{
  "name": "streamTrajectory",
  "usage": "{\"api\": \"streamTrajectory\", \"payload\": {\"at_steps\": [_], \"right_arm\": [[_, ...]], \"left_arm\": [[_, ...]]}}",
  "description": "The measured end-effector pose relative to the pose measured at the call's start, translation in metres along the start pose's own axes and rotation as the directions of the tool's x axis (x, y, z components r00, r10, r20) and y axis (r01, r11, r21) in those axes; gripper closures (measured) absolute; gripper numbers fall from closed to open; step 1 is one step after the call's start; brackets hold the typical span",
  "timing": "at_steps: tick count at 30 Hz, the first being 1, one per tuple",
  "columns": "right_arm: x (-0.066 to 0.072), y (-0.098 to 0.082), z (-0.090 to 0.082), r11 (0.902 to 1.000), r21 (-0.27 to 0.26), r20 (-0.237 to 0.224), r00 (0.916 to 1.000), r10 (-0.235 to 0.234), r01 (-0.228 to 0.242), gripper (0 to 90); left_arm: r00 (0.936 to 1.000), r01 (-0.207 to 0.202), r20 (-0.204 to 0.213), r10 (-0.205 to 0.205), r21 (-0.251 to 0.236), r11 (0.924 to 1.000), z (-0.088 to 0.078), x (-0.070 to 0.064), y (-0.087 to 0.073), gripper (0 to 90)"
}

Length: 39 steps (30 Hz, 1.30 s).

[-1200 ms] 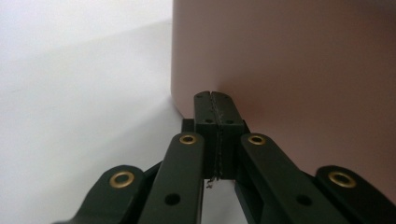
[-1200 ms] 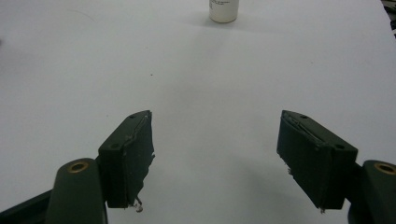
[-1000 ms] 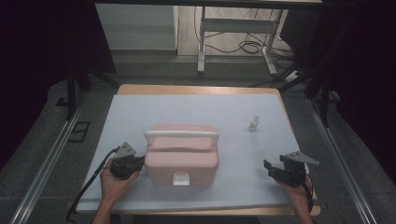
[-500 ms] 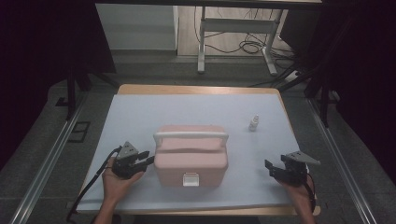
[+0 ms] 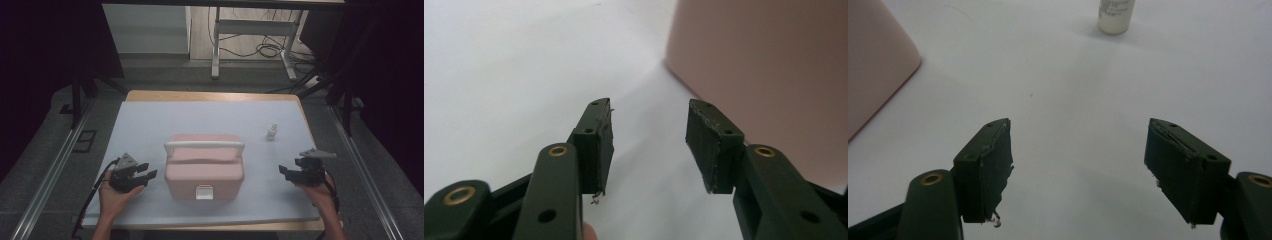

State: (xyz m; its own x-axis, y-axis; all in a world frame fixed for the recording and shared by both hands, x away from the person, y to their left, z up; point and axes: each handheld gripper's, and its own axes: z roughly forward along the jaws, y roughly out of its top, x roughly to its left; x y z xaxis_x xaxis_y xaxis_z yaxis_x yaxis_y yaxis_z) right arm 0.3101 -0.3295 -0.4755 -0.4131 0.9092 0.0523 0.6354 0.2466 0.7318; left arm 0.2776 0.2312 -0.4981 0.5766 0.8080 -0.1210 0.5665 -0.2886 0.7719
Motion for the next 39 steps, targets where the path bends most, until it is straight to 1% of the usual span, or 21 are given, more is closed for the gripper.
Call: {"api": "streamTrajectory", "payload": {"at_steps": [3, 7, 10, 13, 14, 17, 19, 20, 21, 22, 25, 26, 27, 28, 29, 31, 32, 33, 35, 38, 39], "right_arm": [[-0.004, 0.025, 0.001, 0.9991, 0.042, -0.004, 1.0, -0.003, 0.003, 28.2], [-0.007, 0.053, 0.004, 0.9964, 0.084, -0.011, 0.9999, -0.001, 0.002, 28.1], [-0.008, 0.076, 0.01, 0.9906, 0.136, -0.005, 1.0, -0.002, 0.002, 27.9], [-0.01, 0.094, 0.017, 0.9858, 0.168, -0.004, 1.0, 0.005, -0.004, 27.7], [-0.011, 0.103, 0.022, 0.9825, 0.186, 0.001, 1.0, 0.005, -0.005, 27.7], [-0.014, 0.118, 0.029, 0.9765, 0.215, 0.014, 0.9998, 0.012, -0.015, 27.7], [-0.016, 0.13, 0.037, 0.9707, 0.24, 0.037, 0.9993, 0.006, -0.015, 27.7], [-0.018, 0.137, 0.043, 0.9667, 0.255, 0.051, 0.9986, 0.013, -0.025, 27.7], [-0.019, 0.141, 0.047, 0.9637, 0.265, 0.054, 0.9983, 0.02, -0.034, 27.8], [-0.02, 0.144, 0.05, 0.9617, 0.272, 0.058, 0.9981, 0.021, -0.036, 27.9], [-0.025, 0.152, 0.066, 0.9515, 0.303, 0.08, 0.9964, 0.028, -0.051, 28.5], [-0.026, 0.153, 0.071, 0.9471, 0.317, 0.086, 0.996, 0.027, -0.053, 28.5], [-0.029, 0.154, 0.076, 0.94, 0.336, 0.095, 0.995, 0.031, -0.061, 28.5], [-0.033, 0.155, 0.084, 0.9329, 0.351, 0.106, 0.9934, 0.046, -0.08, 28.9], [-0.036, 0.155, 0.089, 0.9302, 0.354, 0.1, 0.9929, 0.064, -0.095, 29.2], [-0.039, 0.155, 0.096, 0.9252, 0.362, 0.104, 0.9913, 0.08, -0.113, 29.6], [-0.04, 0.154, 0.1, 0.9232, 0.367, 0.108, 0.9911, 0.078, -0.113, 29.8], [-0.041, 0.153, 0.106, 0.918, 0.379, 0.108, 0.9908, 0.082, -0.117, 30.0], [-0.041, 0.152, 0.112, 0.9138, 0.389, 0.11, 0.9907, 0.08, -0.117, 30.6], [-0.04, 0.152, 0.119, 0.9169, 0.382, 0.106, 0.991, 0.081, -0.116, 33.2], [-0.038, 0.152, 0.121, 0.9158, 0.385, 0.106, 0.9913, 0.079, -0.114, 34.3]], "left_arm": [[0.9998, 0.019, -0.005, -0.019, -0.011, 0.9998, -0.007, 0.007, -0.004, 53.7], [0.9994, 0.034, -0.004, -0.035, -0.016, 0.9993, -0.01, 0.012, -0.008, 53.5], [0.9994, 0.035, 0.001, -0.035, -0.006, 0.9994, -0.008, 0.011, -0.009, 52.8], [0.9994, 0.033, 0.01, -0.033, -0.004, 0.9994, -0.005, 0.009, -0.009, 52.6], [0.9994, 0.033, 0.013, -0.033, -0.002, 0.9995, -0.005, 0.009, -0.009, 52.6], [0.9995, 0.028, 0.017, -0.028, 0.002, 0.9996, -0.003, 0.007, -0.009, 52.6], [0.9995, 0.026, 0.019, -0.026, 0.003, 0.9997, -0.002, 0.007, -0.01, 52.6], [0.9995, 0.026, 0.019, -0.026, 0.005, 0.9997, -0.002, 0.006, -0.01, 52.6], [0.9995, 0.024, 0.021, -0.024, 0.006, 0.9997, -0.001, 0.006, -0.01, 52.5], [0.9995, 0.02, 0.023, -0.02, 0.008, 0.9998, 0.0, 0.006, -0.01, 52.5], [0.9994, 0.008, 0.035, -0.008, 0.011, 0.9999, 0.002, 0.004, -0.011, 52.3], [0.9993, 0.004, 0.038, -0.004, 0.013, 0.9999, 0.003, 0.003, -0.011, 52.2], [0.9992, -0.002, 0.04, 0.002, 0.017, 0.9999, 0.004, 0.002, -0.011, 52.1], [0.9992, -0.006, 0.039, 0.006, 0.018, 0.9998, 0.004, 0.002, -0.011, 51.9], [0.9993, -0.008, 0.038, 0.007, 0.018, 0.9998, 0.004, 0.002, -0.012, 51.9], [0.9994, -0.009, 0.035, 0.009, 0.017, 0.9998, 0.003, 0.002, -0.012, 51.9], [0.9994, -0.01, 0.034, 0.01, 0.014, 0.9999, 0.001, 0.002, -0.012, 51.9], [0.9994, -0.01, 0.034, 0.009, 0.011, 0.9999, 0.001, 0.002, -0.012, 51.9], [0.9994, -0.009, 0.034, 0.009, 0.008, 0.9999, 0.001, 0.002, -0.012, 51.9], [0.9993, -0.012, 0.034, 0.012, 0.011, 0.9999, 0.001, 0.002, -0.012, 51.9], [0.9993, -0.012, 0.034, 0.011, 0.011, 0.9999, 0.001, 0.002, -0.012, 51.9]]}}
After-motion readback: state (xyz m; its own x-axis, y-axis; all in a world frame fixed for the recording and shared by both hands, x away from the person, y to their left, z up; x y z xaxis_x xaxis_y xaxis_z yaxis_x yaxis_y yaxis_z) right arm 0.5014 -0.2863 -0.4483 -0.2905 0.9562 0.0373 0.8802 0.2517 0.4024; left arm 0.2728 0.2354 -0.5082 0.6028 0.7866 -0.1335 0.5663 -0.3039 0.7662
